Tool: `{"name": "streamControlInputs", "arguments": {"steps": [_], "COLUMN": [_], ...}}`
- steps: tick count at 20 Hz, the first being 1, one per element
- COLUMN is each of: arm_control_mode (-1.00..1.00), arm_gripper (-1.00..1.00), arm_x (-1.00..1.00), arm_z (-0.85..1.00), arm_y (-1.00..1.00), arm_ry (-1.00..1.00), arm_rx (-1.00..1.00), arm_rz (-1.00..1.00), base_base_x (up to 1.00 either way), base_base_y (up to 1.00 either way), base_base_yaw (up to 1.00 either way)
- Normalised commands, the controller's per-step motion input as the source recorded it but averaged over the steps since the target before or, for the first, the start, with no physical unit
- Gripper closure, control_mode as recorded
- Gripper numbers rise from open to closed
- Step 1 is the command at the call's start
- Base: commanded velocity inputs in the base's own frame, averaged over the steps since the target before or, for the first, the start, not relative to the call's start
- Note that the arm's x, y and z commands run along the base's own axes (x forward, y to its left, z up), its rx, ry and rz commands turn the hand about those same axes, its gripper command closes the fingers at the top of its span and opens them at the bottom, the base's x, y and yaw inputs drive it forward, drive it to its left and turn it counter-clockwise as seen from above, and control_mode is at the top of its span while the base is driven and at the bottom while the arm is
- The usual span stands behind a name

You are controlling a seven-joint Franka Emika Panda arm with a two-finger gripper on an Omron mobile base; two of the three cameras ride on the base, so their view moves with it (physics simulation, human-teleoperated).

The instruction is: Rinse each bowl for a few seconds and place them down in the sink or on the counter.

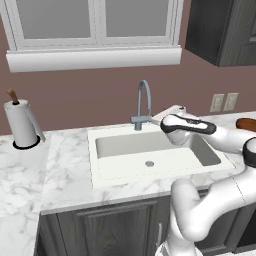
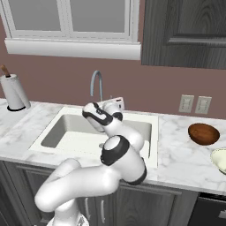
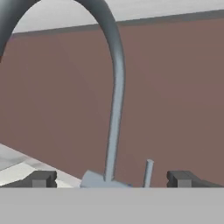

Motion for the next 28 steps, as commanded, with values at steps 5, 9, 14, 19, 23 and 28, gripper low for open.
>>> {"name": "streamControlInputs", "arguments": {"steps": [5, 9, 14, 19, 23, 28], "arm_control_mode": [-1.00, -1.00, -1.00, -1.00, -1.00, -1.00], "arm_gripper": [-1.00, -1.00, -1.00, -1.00, -1.00, -1.00], "arm_x": [0.47, 0.41, 0.34, 0.37, 0.41, 0.41], "arm_z": [-0.15, -0.11, -0.09, -0.12, -0.13, -0.14], "arm_y": [-0.10, -0.15, -0.20, -0.10, 0.00, 0.00], "arm_ry": [0.00, 0.00, 0.00, 0.00, 0.00, 0.00], "arm_rx": [0.03, 0.03, 0.04, 0.04, 0.00, 0.00], "arm_rz": [0.00, 0.01, 0.02, 0.01, 0.00, 0.00], "base_base_x": [0.00, 0.00, 0.00, 0.00, 0.00, 0.00], "base_base_y": [0.00, 0.00, 0.00, 0.00, 0.00, 0.00], "base_base_yaw": [0.00, 0.00, 0.00, 0.00, 0.00, 0.00]}}
